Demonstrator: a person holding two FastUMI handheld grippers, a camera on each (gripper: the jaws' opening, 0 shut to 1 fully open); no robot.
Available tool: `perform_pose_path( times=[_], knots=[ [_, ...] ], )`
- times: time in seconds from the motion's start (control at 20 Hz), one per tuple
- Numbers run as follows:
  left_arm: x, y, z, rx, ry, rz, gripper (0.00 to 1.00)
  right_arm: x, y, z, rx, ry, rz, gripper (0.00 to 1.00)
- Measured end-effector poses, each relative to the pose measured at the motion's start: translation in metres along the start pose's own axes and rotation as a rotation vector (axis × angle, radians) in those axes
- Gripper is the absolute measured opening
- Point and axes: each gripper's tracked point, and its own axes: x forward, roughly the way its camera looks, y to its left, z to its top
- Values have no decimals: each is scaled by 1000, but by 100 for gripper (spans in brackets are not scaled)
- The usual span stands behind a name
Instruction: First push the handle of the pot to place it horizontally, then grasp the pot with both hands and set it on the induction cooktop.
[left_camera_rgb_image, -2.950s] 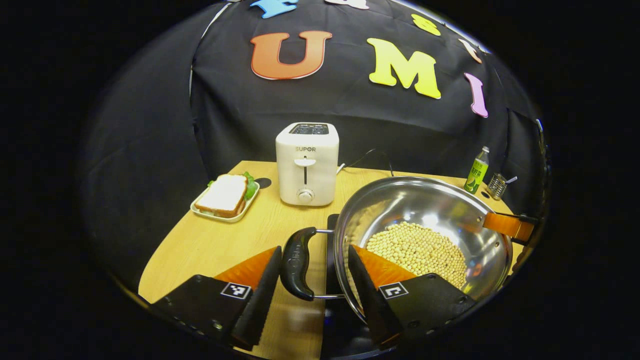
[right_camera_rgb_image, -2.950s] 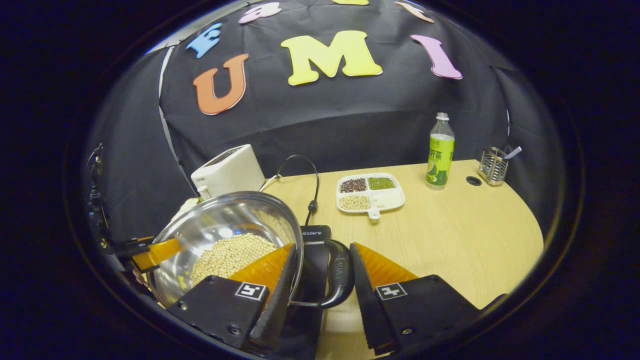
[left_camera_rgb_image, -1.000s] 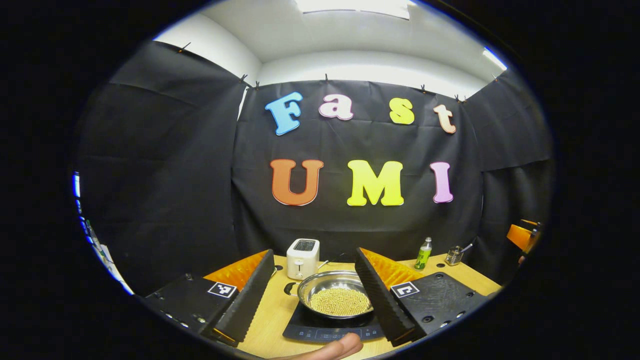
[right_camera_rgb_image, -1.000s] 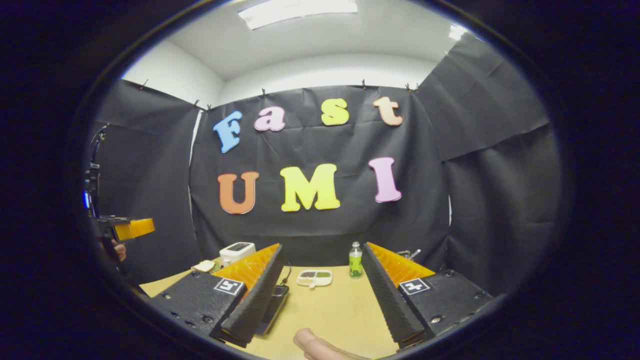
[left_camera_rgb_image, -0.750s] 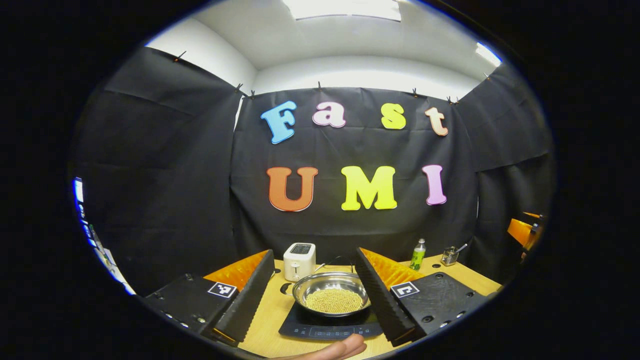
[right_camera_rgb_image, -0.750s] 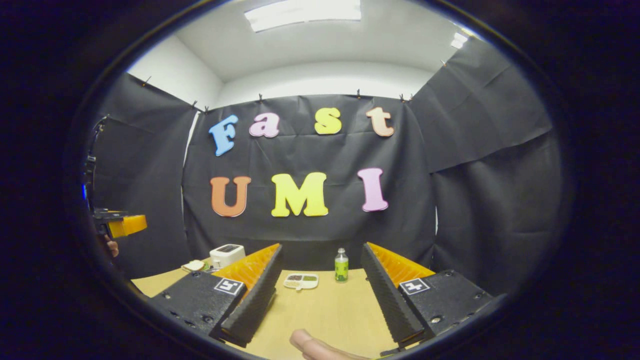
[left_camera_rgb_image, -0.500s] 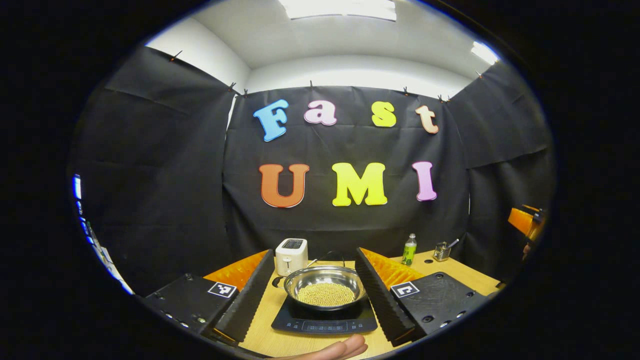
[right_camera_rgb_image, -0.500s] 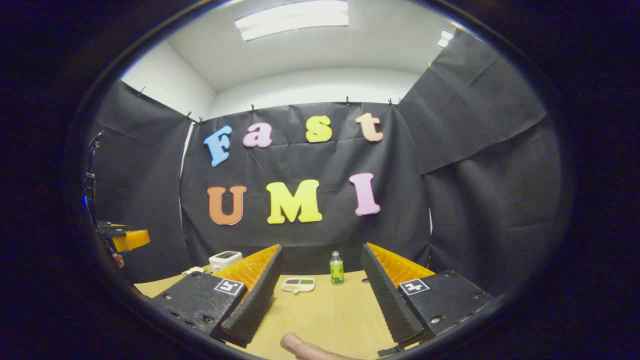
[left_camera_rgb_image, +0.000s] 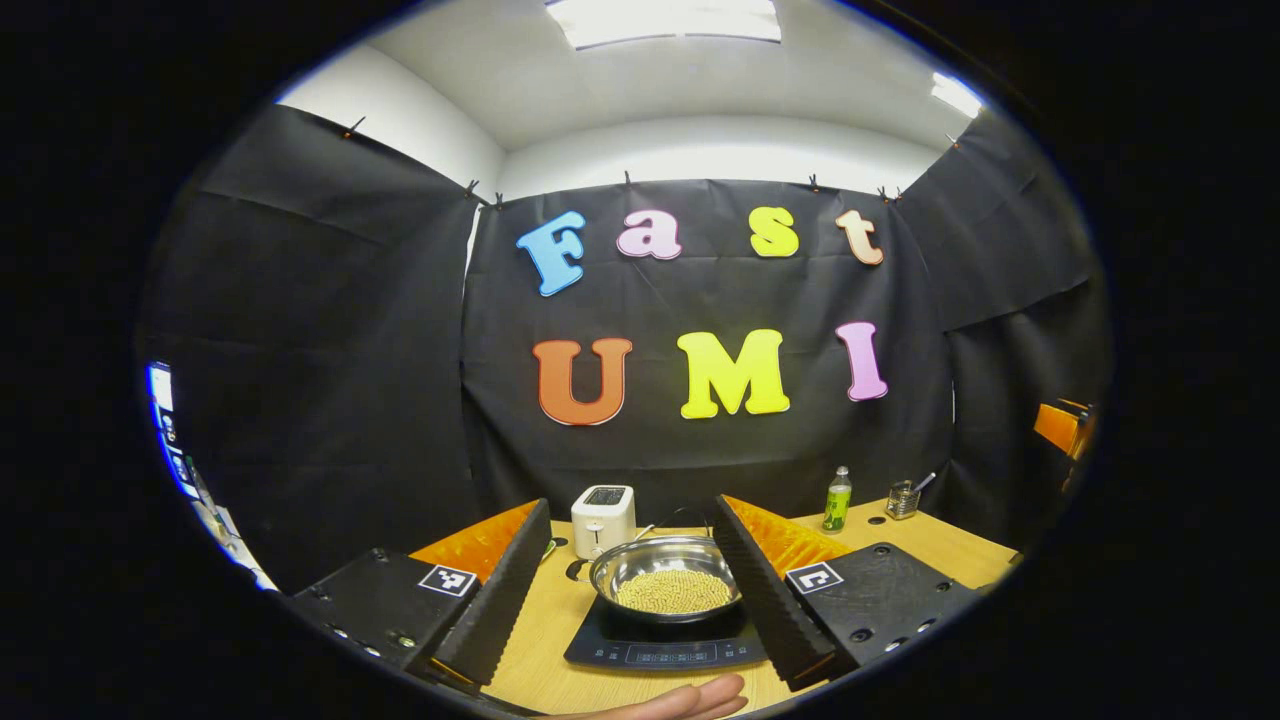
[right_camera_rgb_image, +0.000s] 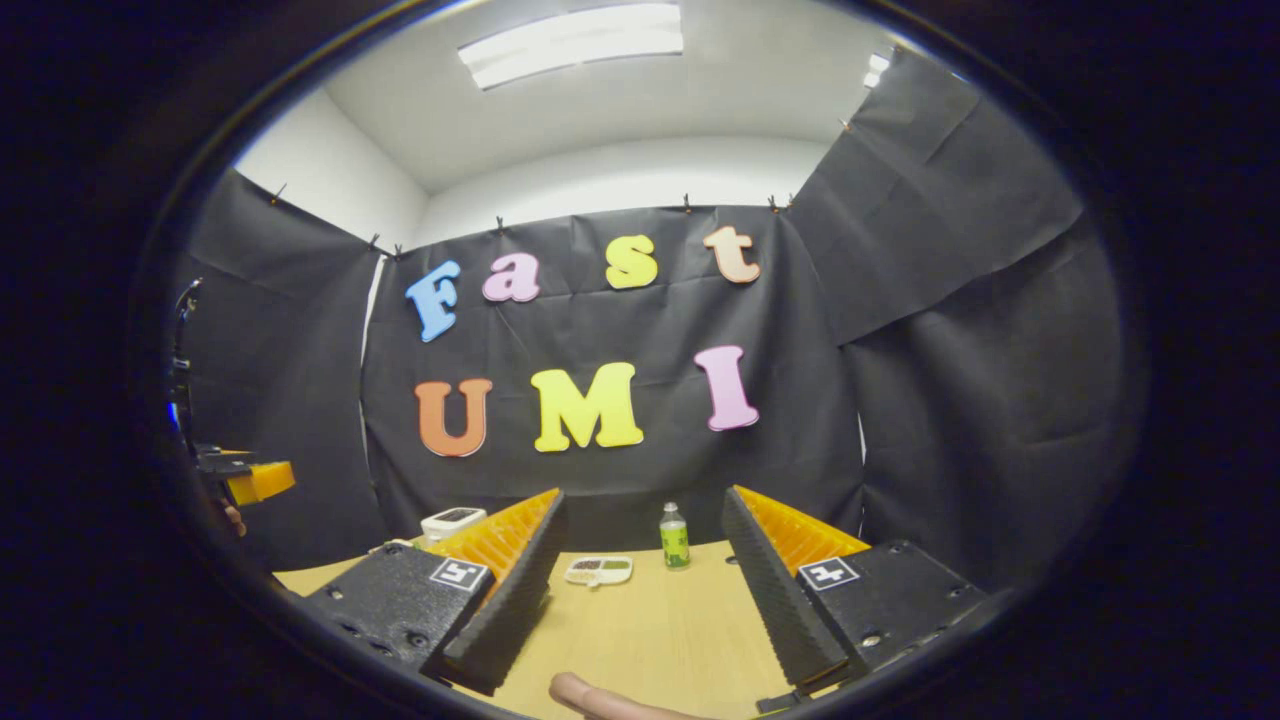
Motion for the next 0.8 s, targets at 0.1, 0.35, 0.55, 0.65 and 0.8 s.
perform_pose_path(
  times=[0.1,0.35,0.55,0.65,0.8],
  knots=[
    [1,-3,-3,0,2,-10,96,0,0,0,-2,5,1,96],
    [11,-8,-10,8,12,-15,96,2,-6,1,-6,-1,-20,96],
    [14,-13,-10,12,1,-17,96,4,-8,-1,-4,-2,-20,96],
    [17,-16,-12,10,3,-23,96,4,-8,-2,3,-1,-17,96],
    [18,-18,-16,15,11,-25,96,6,-11,-4,8,5,-16,96]
  ],
)
